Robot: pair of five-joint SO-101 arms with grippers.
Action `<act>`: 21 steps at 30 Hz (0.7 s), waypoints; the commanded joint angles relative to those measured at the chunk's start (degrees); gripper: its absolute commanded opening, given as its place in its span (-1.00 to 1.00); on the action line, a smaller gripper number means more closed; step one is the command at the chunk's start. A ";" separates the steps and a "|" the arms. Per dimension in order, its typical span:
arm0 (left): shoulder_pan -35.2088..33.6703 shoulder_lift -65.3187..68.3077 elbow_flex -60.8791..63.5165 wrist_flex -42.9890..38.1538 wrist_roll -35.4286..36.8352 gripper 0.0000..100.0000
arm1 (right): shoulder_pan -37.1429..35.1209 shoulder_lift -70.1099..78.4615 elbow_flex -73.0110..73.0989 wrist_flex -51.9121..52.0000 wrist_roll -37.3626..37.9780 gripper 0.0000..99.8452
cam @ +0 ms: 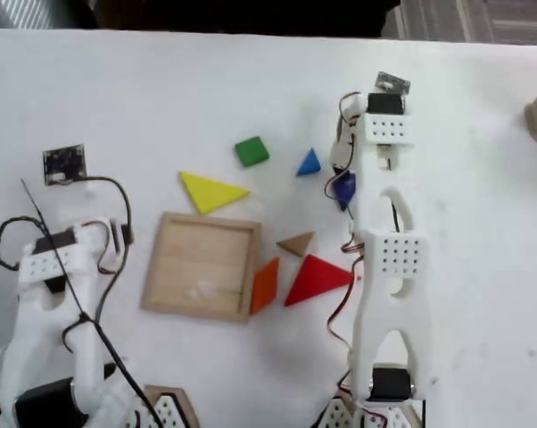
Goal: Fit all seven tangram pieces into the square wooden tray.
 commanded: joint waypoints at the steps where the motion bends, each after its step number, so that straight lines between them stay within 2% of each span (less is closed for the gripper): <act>1: 0.40 -0.04 -2.81 -0.26 -0.53 -0.53 | 0.75 -0.75 -2.46 0.75 0.79 -0.87; 5: 0.40 -0.04 -2.81 -0.26 -0.53 -0.53 | 0.75 -0.66 -3.52 0.75 0.88 -0.97; 15: 0.48 -0.04 -2.81 -0.26 -0.53 -0.53 | -0.92 -4.35 -2.81 1.10 0.88 -0.66; 21: 0.48 -0.04 -2.81 -0.26 -0.53 -0.53 | -3.12 -4.09 -2.81 1.10 -2.11 -0.64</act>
